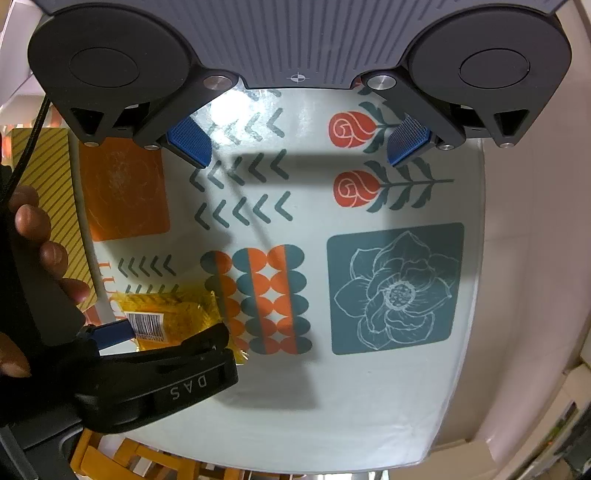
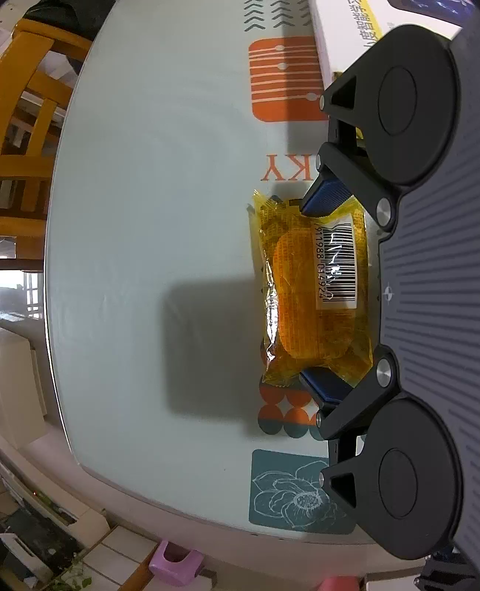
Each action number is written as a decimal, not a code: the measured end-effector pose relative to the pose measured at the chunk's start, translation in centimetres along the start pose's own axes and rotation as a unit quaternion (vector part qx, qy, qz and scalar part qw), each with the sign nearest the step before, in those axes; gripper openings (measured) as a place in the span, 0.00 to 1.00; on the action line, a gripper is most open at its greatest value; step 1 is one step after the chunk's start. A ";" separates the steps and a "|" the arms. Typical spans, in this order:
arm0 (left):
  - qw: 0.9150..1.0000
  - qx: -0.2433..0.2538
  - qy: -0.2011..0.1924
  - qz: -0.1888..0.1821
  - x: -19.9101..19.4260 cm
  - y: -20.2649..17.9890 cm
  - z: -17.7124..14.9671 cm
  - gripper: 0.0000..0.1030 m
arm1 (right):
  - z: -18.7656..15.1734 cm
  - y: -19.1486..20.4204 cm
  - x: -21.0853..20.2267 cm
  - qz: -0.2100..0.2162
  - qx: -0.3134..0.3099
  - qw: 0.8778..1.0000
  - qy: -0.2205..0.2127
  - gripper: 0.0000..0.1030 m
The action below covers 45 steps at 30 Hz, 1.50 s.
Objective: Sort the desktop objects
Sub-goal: 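Close the right gripper on the yellow snack pack, then lift the snack pack with the right gripper and carry it over the white box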
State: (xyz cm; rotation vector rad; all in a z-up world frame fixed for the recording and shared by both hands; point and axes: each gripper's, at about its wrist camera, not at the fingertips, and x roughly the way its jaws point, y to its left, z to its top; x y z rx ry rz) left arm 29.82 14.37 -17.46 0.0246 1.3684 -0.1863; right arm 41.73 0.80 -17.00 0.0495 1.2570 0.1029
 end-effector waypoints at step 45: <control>0.998 0.023 -0.058 0.005 -8.7 -7.9 -7.3 1.00 | -13.0 -5.6 -17.6 -0.086 -0.012 0.988 -0.124 0.77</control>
